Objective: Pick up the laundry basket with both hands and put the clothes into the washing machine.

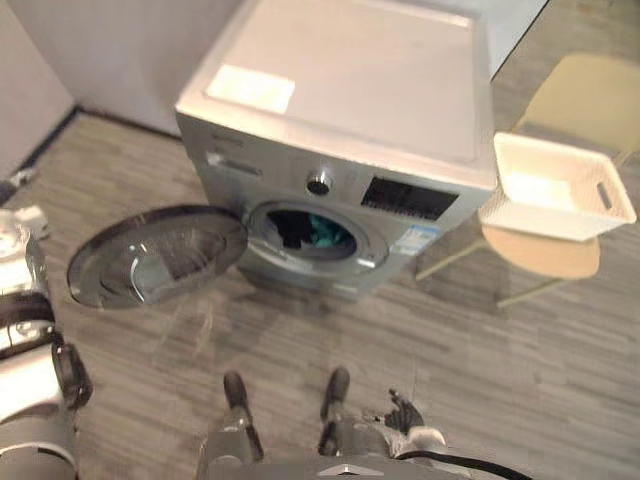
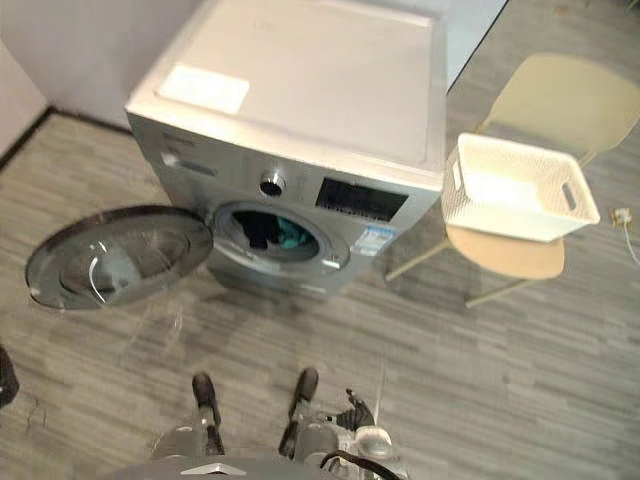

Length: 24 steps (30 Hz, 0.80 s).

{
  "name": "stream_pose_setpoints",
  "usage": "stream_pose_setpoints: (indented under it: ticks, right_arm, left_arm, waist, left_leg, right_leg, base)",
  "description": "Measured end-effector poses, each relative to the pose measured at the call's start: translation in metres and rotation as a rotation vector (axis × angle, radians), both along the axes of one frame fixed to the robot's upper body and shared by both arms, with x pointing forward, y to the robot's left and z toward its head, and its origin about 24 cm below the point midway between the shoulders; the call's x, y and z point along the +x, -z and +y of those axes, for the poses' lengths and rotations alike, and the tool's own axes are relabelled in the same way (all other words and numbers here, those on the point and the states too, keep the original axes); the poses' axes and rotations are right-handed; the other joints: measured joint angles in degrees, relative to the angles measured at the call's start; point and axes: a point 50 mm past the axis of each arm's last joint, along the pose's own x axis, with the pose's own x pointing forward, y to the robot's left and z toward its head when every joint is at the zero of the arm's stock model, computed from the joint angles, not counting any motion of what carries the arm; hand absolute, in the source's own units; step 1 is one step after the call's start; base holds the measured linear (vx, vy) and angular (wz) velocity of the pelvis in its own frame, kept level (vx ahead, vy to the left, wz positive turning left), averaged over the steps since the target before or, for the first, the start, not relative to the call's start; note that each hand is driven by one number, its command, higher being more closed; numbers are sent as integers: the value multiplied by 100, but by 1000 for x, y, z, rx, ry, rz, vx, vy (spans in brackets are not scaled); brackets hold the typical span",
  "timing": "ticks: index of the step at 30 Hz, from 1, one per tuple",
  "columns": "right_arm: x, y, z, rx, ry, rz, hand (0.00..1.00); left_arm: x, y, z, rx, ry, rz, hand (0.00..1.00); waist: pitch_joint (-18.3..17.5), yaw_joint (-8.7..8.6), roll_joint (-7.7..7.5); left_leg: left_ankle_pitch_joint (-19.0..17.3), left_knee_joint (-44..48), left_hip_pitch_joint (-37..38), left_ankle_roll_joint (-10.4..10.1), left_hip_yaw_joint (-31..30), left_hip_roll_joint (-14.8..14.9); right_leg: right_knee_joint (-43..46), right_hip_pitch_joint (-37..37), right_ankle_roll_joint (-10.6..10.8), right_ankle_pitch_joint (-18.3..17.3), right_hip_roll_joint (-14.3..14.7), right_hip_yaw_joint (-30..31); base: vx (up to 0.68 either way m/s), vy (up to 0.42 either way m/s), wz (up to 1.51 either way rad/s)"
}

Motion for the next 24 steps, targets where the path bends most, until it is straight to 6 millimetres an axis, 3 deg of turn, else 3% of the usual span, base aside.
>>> stream_pose_setpoints:
  ticks: [3,5,7,8,10,12,16,17,18,20,24]
  right_arm:
    - [7,-4,5,29,25,-40,0]
    - [13,-9,12,26,31,-82,0]
    - [22,-20,14,7,11,-151,0]
    - [26,-24,14,1,2,-176,0]
    - [44,-44,19,6,-20,-303,0]
    - [50,-59,20,8,-30,-389,0]
    - [56,-81,21,-27,-73,-498,0]
    - [56,-84,21,-35,-81,-511,0]
    - [57,-89,21,-51,-99,-537,0]
    - [60,-94,20,-61,-115,-559,0]
    - [59,-94,7,-123,-149,-533,0]
  left_arm:
    - [21,-28,-17,2,59,-51,0]
    - [31,-52,-28,127,82,-15,0]
    - [36,-63,-33,233,85,46,0]
    - [37,-67,-34,258,89,65,0]
    - [30,-95,-25,353,59,78,0]
    - [22,-104,-14,401,22,103,0]
    - [3,-83,14,344,-30,152,0]
    - [0,-81,18,323,-28,146,0]
    - [-7,-74,26,290,-31,136,0]
    - [-19,-60,37,275,-22,143,0]
    - [-29,-24,42,269,95,266,0]
  waist:
    - [217,-15,-127]
    - [343,-23,-286]
    - [479,26,-379]
    - [503,56,-413]
    - [666,68,-620]
    - [695,69,-692]
    - [741,166,-715]
    - [741,185,-715]
    - [740,185,-716]
    - [730,196,-683]
    - [646,266,-537]
  left_leg:
    - [84,33,-245,22,1,111]
    - [137,36,-461,27,2,197]
    - [137,38,-560,3,27,256]
    - [121,39,-610,-19,52,285]
    - [-47,467,-981,-51,79,504]
    - [-171,858,-1310,-68,39,714]
    - [-389,1369,-1596,-239,21,1191]
    - [-409,1385,-1620,-255,26,1237]
    - [-406,1400,-1638,-271,49,1271]
    - [-387,1387,-1629,-302,157,1356]
    - [-360,1360,-1631,-337,138,1352]
  right_leg:
    - [2,-229,-44,52,103,-42]
    - [1,-431,-53,62,179,-63]
    - [1,-547,-29,80,229,-40]
    - [1,-606,-5,102,255,-7]
    - [1,-831,92,176,369,128]
    - [1,-990,114,191,492,204]
    - [1,-1116,188,218,839,352]
    - [0,-1130,239,161,868,352]
    - [-1,-1142,346,-118,884,326]
    - [0,-1163,214,-152,920,174]
    - [2,-1140,161,-125,930,48]
  base:
    - [-3,-51,-2]
    - [-9,-43,0]
    - [-13,-14,-7]
    - [-18,-6,-13]
    - [-25,-16,-19]
    - [-26,-27,-19]
    - [6,-25,-30]
    - [35,-3,-18]
    - [29,-9,-15]
    - [39,-3,-7]
    - [119,73,8]
